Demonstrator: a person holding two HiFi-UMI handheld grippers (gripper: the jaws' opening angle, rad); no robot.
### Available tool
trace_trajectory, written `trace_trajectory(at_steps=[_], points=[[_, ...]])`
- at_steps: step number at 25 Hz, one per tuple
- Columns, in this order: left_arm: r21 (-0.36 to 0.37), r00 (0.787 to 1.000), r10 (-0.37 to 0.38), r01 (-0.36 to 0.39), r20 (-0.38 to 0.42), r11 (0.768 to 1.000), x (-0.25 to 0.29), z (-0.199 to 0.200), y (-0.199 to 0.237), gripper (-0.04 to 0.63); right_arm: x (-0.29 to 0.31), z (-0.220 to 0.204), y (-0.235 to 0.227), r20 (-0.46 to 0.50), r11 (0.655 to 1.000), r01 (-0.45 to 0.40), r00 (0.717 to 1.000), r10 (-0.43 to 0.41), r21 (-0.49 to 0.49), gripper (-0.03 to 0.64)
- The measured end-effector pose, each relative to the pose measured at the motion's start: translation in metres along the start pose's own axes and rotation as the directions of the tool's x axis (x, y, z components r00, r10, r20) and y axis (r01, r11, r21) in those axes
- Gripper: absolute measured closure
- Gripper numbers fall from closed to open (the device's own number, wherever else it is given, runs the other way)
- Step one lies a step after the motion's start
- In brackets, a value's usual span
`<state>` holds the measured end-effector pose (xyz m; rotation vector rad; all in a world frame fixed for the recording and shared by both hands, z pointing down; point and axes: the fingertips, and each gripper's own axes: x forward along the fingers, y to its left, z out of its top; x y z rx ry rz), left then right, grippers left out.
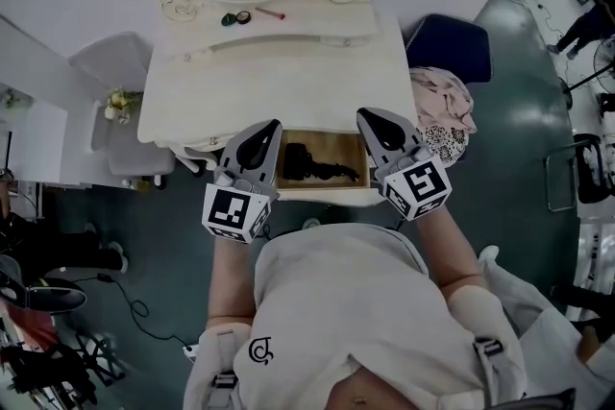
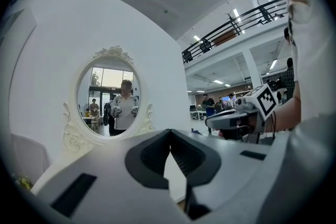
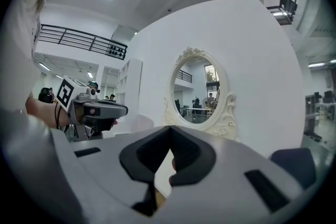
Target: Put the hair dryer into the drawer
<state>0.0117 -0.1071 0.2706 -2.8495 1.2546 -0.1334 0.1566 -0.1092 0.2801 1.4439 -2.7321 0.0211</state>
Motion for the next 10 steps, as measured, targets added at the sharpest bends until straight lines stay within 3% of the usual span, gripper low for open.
trace_trajectory(at_steps=[10], points=[[0.021,1.0,-0.009,0.009,0.008,1.0,-0.0083,0.0014,-0.0042,0.581,0.0058,-0.0032,0.0104,-0.008,1.0,-0.015,1.0,0.015,0.003,0.612]])
